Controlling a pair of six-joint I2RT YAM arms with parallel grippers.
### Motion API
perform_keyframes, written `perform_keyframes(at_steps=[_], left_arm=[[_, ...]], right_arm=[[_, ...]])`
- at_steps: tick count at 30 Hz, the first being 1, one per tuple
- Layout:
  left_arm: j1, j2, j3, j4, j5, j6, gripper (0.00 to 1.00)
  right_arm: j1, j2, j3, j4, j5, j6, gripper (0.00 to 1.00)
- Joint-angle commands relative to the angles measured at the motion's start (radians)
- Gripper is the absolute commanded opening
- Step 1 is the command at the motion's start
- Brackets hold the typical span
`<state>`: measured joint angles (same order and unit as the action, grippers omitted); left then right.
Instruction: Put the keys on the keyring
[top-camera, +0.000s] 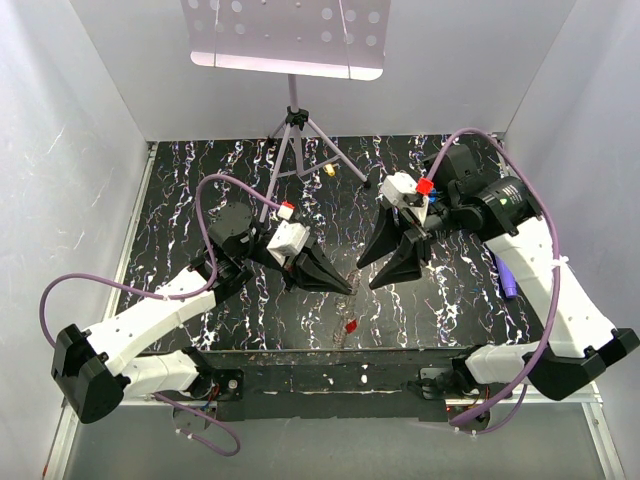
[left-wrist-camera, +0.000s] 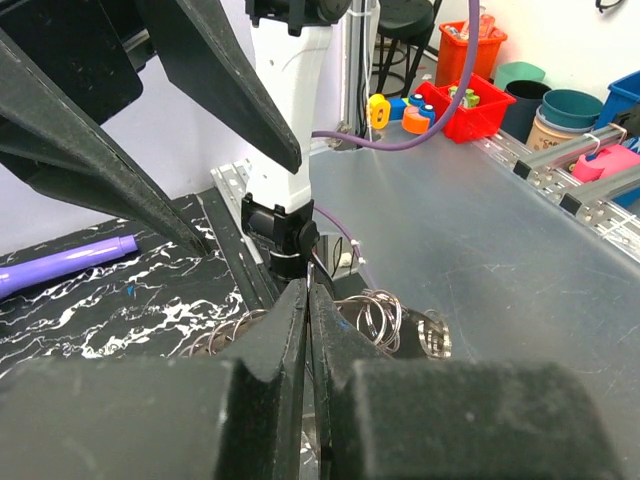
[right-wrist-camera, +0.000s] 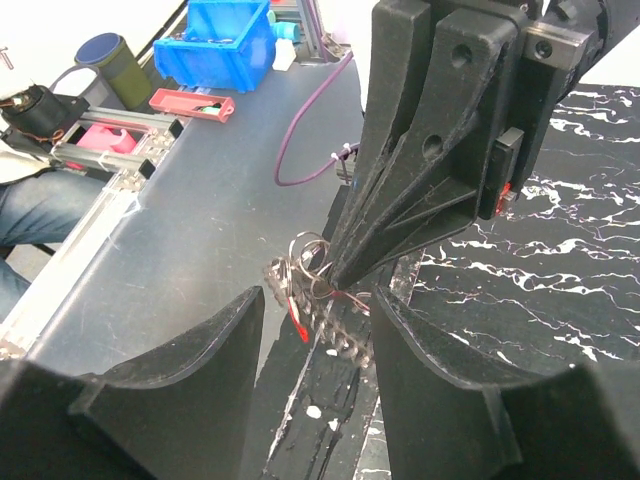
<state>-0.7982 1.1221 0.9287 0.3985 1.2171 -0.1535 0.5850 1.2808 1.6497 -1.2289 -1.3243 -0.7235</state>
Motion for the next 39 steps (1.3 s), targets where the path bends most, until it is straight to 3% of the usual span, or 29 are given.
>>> perform_keyframes(at_steps=[1,20,39], left_arm=[[-0.004,-0.018,0.032,-0.075,-0.011,0.097,0.0],[-0.004,-0.05,-0.022,0.045,-0.071,0.043,0.0],[-0.003,-0.087,-0.045,0.002,-0.123,0.092,0.0]], right_arm=[[0.012,0.012,0.039,0.009,-0.026,0.01,0.54],[0.047,-0.02,-0.087,0.009,-0.026,0.01,0.54],[0.078,-0.015,-0.093,0.009,-0.026,0.01,0.54]])
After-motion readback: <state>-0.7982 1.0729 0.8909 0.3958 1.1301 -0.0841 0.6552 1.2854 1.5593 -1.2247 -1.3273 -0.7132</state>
